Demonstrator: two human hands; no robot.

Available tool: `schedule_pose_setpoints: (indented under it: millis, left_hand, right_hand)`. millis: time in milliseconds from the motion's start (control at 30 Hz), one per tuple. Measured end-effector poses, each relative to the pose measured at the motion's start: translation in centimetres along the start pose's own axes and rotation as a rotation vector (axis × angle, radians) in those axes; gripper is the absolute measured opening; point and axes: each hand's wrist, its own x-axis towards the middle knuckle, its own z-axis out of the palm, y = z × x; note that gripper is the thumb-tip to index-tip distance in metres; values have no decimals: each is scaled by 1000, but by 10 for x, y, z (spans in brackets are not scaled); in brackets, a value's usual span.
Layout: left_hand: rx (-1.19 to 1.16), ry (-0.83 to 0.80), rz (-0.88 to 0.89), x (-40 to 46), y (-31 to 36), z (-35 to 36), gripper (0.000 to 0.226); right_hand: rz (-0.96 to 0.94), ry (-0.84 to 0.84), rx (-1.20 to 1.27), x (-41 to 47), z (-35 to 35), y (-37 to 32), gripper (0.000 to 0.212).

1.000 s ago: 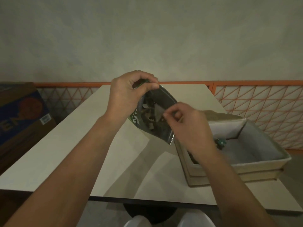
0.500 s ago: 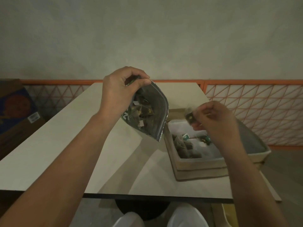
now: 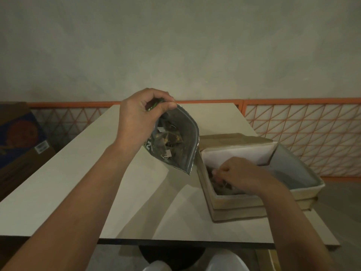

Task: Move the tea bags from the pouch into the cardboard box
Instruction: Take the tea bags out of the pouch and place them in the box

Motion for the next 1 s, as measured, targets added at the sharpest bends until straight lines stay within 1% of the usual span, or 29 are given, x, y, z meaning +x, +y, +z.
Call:
schedule_pose_setpoints:
  millis: [33, 67, 100, 133, 167, 200, 233, 300, 367, 400, 433, 500, 533, 567, 600, 633, 667, 700, 733, 767, 800, 833, 900, 967, 1000]
  left_hand:
    - [-5, -2, -2, 0, 0, -1, 20]
    - [-14, -6, -8, 0, 0, -2, 21]
    - [-20, -12, -15, 0, 0, -3, 20]
    - [-25, -22, -21, 0, 0, -5, 20]
    - [-23, -32, -25, 0, -1, -6, 19]
    - [-9, -39, -18, 0, -2, -7, 17]
    - [18, -42, 3, 1, -2, -8, 16]
    - [69, -23, 68, 1, -2, -11, 13]
    - [92, 11, 102, 0, -3, -15, 10]
    - [111, 26, 97, -1, -3, -17, 10]
    - [114, 38, 61, -3, -2, -19, 15]
    - [12, 72, -124, -11, 2, -20, 23]
    - [-56, 101, -236, -17, 4, -19, 21]
    - [-92, 160, -365, -25, 4, -18, 20]
    - [-118, 223, -535, -35, -2, -17, 23]
    - [-182, 271, -749, -45, -10, -17, 37]
    - [-314, 279, -982, -56, -17, -17, 58]
    - [-500, 254, -1177, -66, -22, -17, 79]
    - [-707, 210, -1305, -75, -29, -16, 95]
    - [-906, 162, -1373, -82, -32, -13, 106]
    - [-1049, 121, -1395, -87, -32, -9, 108]
    - [-1121, 78, -1380, -89, -31, -5, 106]
    - [-1130, 35, -1319, -89, -28, -2, 93]
    - [-1103, 36, -1290, -82, -27, -6, 83]
    - [-1116, 48, -1286, -79, -29, -9, 79]
  right_hand:
    - [-43, 117, 23, 3, -2, -4, 23]
    - [-115, 265, 100, 7, -3, -9, 15]
    - [-208, 408, 232, 9, -4, -19, 12]
    - [-304, 498, 367, 11, -6, -31, 21]
    - [-388, 536, 465, 12, -7, -43, 31]
    - [-453, 549, 486, 16, -8, -55, 38]
    - [-502, 569, 444, 20, -8, -66, 41]
    - [-565, 662, 360, 30, -7, -84, 34]
    - [-580, 771, 385, 38, -8, -98, 20]
    - [-578, 807, 401, 41, -8, -103, 18]
    - [-571, 830, 405, 42, -9, -108, 17]
    - [-558, 847, 418, 42, -9, -115, 16]
    - [-552, 844, 438, 42, -8, -117, 16]
    - [-543, 836, 457, 42, -7, -119, 16]
    - [-531, 829, 464, 43, -6, -121, 16]
    - [-519, 828, 452, 44, -5, -122, 16]
    - [-506, 833, 435, 44, -4, -123, 16]
    - [-496, 837, 418, 44, -3, -125, 16]
    - [-489, 838, 405, 43, -2, -126, 16]
    - [-483, 836, 398, 42, -1, -128, 16]
    - [-476, 835, 397, 42, 0, -129, 16]
    - [-468, 840, 391, 41, 1, -130, 17]
    - [-466, 896, 317, 41, 2, -129, 16]
    - [-519, 963, 225, 41, -2, -127, 11]
    - [-560, 954, 221, 40, -5, -126, 10]
